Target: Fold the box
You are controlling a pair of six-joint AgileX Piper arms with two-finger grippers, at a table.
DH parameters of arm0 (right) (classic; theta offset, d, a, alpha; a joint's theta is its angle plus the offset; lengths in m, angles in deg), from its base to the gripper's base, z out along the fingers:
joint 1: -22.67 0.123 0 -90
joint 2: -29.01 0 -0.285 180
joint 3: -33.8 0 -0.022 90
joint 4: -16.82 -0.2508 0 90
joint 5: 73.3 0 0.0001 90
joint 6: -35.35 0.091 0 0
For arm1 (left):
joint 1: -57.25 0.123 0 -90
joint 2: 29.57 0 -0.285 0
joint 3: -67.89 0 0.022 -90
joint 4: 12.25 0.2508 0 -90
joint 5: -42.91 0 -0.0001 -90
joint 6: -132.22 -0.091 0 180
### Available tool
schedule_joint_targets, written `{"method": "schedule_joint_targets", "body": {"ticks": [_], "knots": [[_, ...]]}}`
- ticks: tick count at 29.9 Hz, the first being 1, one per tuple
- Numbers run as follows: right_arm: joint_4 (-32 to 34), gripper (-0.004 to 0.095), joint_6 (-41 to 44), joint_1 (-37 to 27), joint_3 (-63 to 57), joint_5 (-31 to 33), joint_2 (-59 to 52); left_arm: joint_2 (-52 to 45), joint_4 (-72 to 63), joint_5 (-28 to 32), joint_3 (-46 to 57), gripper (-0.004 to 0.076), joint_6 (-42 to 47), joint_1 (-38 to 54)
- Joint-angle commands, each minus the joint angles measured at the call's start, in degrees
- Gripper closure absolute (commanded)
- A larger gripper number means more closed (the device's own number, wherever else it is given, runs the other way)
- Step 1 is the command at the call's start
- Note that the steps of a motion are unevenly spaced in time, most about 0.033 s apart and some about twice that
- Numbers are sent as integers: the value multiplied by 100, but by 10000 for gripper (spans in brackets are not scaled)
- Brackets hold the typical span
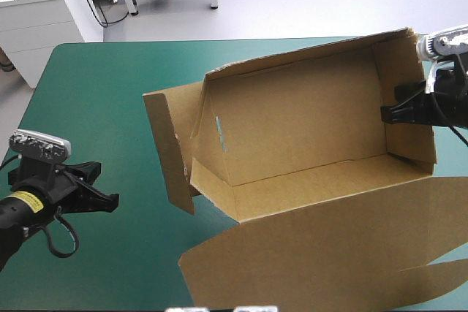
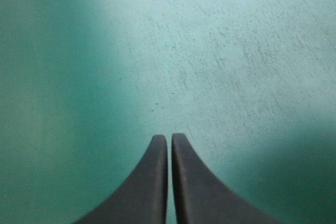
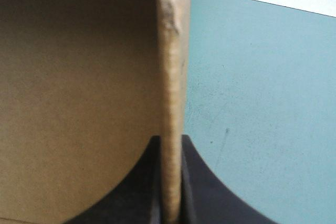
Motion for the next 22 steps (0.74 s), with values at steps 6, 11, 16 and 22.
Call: {"method": "schedule_joint_targets", "body": {"ticks": [6,11,16,22], "knots": [[-330,927,-27,-62,63,22,-82,681,-399,975,354,707,-333,2],[-501,927,-94,-62,63,22,-82,1119,-999,1489,610,707,-663,2],[-501,927,-94,-62,63,22,-82,1568,-1771,1730,775,707,-1254,2],[-501,927,-94,-62,63,22,-82,2075,-3493,1501,814,707,-2902,586]]}}
